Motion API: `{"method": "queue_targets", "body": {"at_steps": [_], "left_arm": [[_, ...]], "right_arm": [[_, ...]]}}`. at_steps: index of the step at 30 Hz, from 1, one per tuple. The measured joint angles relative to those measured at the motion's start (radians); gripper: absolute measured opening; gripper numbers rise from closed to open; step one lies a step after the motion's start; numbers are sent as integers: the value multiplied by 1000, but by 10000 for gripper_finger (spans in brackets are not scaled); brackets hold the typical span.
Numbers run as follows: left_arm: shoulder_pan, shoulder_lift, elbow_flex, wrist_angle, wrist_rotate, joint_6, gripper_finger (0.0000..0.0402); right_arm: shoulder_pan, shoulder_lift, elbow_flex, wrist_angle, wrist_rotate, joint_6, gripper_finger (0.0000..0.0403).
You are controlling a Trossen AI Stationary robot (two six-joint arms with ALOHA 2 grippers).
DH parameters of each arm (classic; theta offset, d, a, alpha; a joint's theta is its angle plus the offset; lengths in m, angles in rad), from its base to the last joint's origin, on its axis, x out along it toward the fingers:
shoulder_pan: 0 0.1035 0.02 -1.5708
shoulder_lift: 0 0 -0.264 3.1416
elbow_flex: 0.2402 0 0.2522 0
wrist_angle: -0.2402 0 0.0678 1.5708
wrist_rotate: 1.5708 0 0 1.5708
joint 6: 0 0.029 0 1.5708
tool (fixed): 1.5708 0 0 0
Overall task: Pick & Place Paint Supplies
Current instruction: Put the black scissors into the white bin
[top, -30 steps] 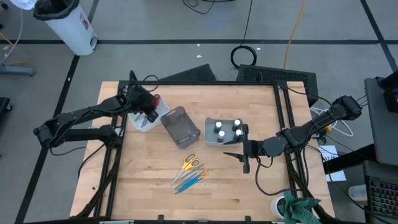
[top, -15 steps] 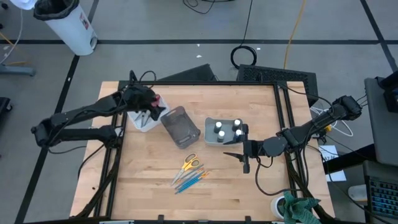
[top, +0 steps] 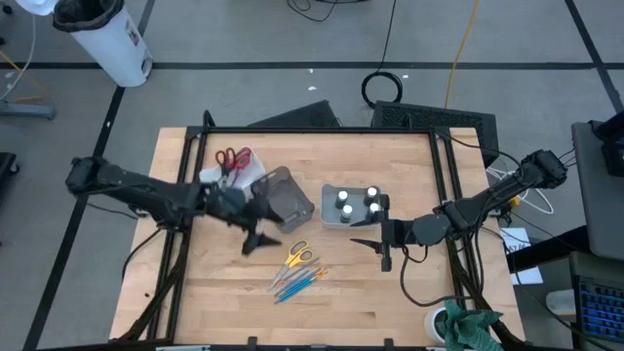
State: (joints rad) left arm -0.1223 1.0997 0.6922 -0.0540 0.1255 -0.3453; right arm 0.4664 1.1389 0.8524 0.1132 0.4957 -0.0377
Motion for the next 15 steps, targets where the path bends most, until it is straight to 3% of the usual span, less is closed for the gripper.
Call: {"method": "queue_targets", "body": {"at_steps": [3,6,11,15], "left_arm": [[-112,62,34,-39,-98,11,351],[-176,95,73,-229,-238,45,351],[-177,57,162,-484,-580,-130,351],[-133,-21,174,-635,-765,-204,351]], "right_arm": [[0,0,0,2,0,0,146],[0,0,0,2,0,7,146],[0,0,0,2,0,11,146],[0,0,0,2,0,11,146]]}}
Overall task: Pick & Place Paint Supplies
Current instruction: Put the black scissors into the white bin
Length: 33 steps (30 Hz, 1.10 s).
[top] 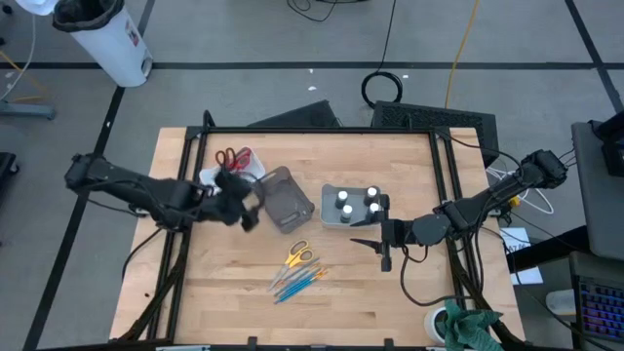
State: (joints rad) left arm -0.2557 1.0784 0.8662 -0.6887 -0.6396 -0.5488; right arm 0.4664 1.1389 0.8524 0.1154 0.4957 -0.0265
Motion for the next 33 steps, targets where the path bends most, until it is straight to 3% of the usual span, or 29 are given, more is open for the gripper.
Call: {"method": "queue_targets", "body": {"at_steps": [3,7,13,18,24,33], "left_arm": [[94,-64,-22,-126,-27,-66,351],[270,-141,-111,-114,25,-116,351],[561,-182,-293,172,188,-116,351],[746,-169,-369,355,301,-81,351],[837,-123,-374,376,325,-56,351],[845,25,-374,464,321,-38,351]], "right_arm": [[0,0,0,1,0,0,146],[0,0,0,1,0,-1,146],[0,0,0,1,0,-5,146],[0,0,0,1,0,-11,146],[0,0,0,0,0,-13,146],[0,0,0,0,0,-13,146]]}}
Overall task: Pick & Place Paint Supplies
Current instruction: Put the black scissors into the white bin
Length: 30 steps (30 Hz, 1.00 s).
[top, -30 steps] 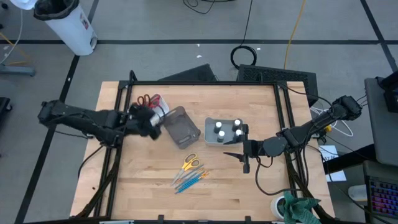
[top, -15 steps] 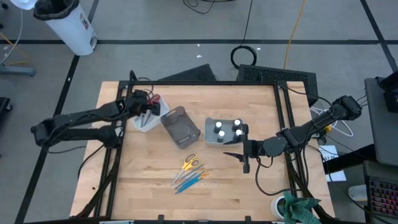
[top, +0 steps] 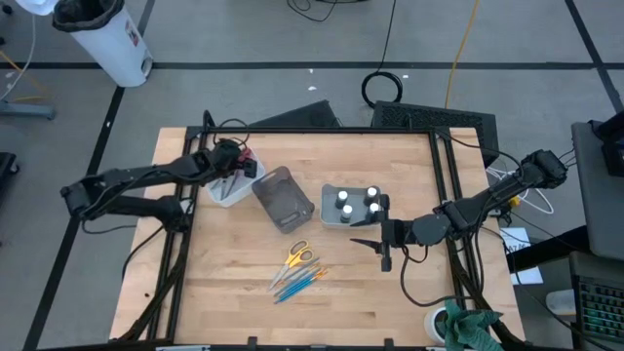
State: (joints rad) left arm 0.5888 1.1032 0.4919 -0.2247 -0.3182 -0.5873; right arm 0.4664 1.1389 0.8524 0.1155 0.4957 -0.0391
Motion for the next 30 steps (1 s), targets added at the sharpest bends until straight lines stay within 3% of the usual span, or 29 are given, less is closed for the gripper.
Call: {"method": "queue_targets", "body": {"at_steps": [8,20,30], "left_arm": [[0,48,0,105,10,6,334],[0,26,0,149,109,7,196],[0,26,1,193,113,32,119]], "right_arm": [[0,0,0,0,0,-1,146],[0,0,0,-3,0,-1,146],[0,0,0,-7,0,-1,146]]}}
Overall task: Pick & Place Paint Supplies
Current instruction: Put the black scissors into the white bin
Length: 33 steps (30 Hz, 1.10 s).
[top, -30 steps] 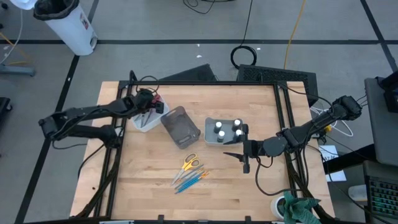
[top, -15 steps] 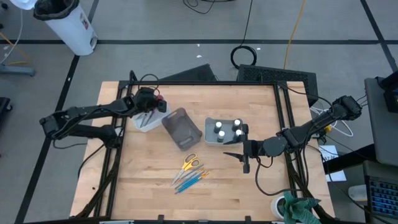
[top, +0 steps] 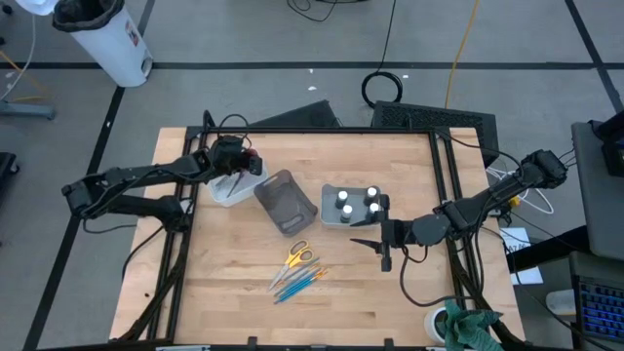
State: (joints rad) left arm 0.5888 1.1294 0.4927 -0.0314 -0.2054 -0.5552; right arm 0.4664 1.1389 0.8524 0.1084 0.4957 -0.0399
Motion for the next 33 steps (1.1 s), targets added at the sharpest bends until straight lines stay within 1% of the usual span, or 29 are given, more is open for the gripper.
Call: {"method": "queue_targets", "body": {"at_steps": [3,9,13,16,20,22,24,28,33], "left_arm": [[0,0,0,0,9,8,99],[0,0,1,10,98,65,53],[0,0,1,10,135,97,29],[0,0,1,10,142,127,30],[0,0,1,9,143,173,55],[0,0,1,9,141,183,60],[0,0,1,9,137,185,54],[0,0,1,9,137,205,26],[0,-29,1,11,143,207,26]], "right_arm": [[0,0,0,-9,0,1,146],[0,0,0,-9,0,1,146],[0,0,0,-9,0,1,146],[0,0,0,-8,0,1,146],[0,0,0,-8,0,1,146],[0,0,0,-8,0,0,146],[0,0,0,-8,0,0,146],[0,0,0,-8,0,0,146],[0,0,0,-9,0,0,146]]}}
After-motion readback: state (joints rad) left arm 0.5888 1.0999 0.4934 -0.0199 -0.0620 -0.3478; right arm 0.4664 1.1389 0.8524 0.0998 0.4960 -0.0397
